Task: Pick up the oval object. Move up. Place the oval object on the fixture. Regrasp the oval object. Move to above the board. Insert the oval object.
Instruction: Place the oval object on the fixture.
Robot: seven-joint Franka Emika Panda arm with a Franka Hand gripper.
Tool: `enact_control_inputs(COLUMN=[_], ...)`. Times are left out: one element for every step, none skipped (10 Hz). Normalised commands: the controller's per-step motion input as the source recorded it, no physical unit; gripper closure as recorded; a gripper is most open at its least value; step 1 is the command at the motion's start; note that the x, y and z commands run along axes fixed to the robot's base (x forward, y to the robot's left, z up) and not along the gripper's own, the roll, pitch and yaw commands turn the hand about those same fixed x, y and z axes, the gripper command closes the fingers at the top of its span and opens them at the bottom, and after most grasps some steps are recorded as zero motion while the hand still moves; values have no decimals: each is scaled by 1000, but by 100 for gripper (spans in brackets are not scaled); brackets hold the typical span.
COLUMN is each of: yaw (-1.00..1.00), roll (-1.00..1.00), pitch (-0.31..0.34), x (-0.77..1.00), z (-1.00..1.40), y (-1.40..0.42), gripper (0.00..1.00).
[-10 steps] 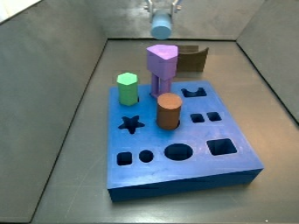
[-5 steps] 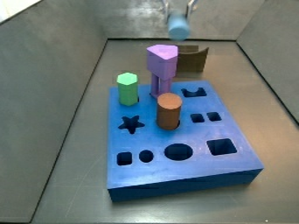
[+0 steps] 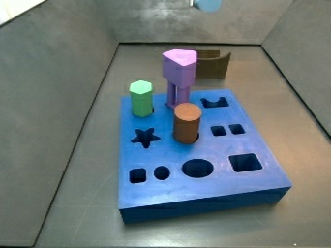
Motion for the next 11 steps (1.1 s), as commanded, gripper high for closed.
enact_control_inputs(yaw=[-9, -51, -76, -88, -99, -105, -136, -136, -137, -138, -146], roll=[-993, -779, -617, -489, -281, -215, -1000, -1000, -1000, -1000, -1000], pitch=[213, 197, 179, 160, 129, 91, 38, 35, 47, 66, 79], x=[267, 219, 183, 159, 93, 67, 113, 115, 127, 138, 151], z=[24, 6, -3, -8, -4, 4, -1000, -1000, -1000, -1000, -1000], y=[457, 250, 109, 72, 59, 45, 73, 74, 84, 84, 93], gripper=[100, 100, 100, 100, 100, 100, 100, 100, 100, 100, 100])
